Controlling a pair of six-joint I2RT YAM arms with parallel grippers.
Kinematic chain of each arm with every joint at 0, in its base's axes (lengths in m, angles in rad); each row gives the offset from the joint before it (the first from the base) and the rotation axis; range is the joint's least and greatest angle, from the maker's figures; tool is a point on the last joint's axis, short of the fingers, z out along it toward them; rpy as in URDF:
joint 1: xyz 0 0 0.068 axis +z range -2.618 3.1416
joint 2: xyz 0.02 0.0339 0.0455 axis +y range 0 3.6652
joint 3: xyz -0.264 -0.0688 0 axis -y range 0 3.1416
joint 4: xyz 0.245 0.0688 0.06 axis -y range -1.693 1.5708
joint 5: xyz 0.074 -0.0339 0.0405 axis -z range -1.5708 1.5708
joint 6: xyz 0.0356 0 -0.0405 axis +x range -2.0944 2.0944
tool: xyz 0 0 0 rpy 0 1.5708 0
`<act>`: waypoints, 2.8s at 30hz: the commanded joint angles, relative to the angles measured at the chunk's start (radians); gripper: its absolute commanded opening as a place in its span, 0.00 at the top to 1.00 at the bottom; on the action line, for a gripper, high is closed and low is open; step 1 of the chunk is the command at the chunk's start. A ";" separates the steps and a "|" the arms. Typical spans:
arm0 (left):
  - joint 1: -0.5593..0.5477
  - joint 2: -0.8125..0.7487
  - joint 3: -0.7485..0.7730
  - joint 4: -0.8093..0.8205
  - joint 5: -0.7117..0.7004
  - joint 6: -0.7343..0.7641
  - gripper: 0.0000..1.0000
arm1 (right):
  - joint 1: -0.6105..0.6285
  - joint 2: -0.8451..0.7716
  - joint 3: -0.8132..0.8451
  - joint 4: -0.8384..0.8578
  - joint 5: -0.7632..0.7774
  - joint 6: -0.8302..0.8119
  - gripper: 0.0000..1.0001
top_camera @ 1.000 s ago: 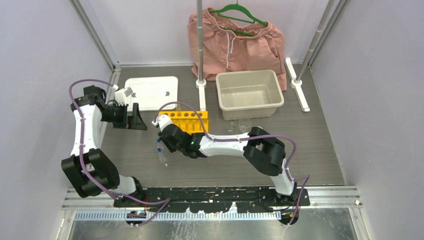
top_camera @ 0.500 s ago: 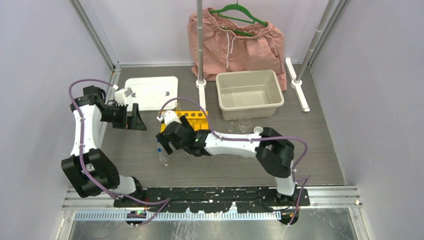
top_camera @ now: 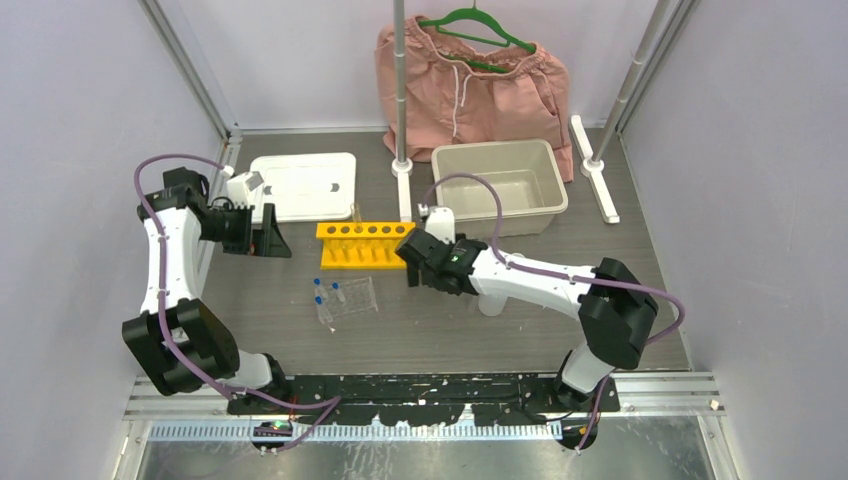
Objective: Organize the chemistry lab equipment
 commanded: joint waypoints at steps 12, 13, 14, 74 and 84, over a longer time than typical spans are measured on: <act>0.009 -0.037 0.034 -0.016 0.008 0.015 0.06 | -0.067 -0.052 -0.183 -0.034 0.021 0.277 0.32; 0.010 -0.037 0.031 -0.015 0.007 0.016 0.06 | -0.069 -0.058 -0.195 -0.032 0.022 0.283 0.32; 0.009 -0.037 0.030 -0.014 0.008 0.017 0.06 | -0.071 -0.064 -0.208 -0.029 0.023 0.288 0.32; 0.022 -0.042 0.044 -0.036 0.004 0.047 0.06 | -0.084 0.122 -0.090 0.008 -0.389 0.035 0.54; 0.024 -0.043 0.061 -0.049 0.003 0.054 0.05 | -0.147 0.208 0.031 -0.049 -0.359 -0.009 0.52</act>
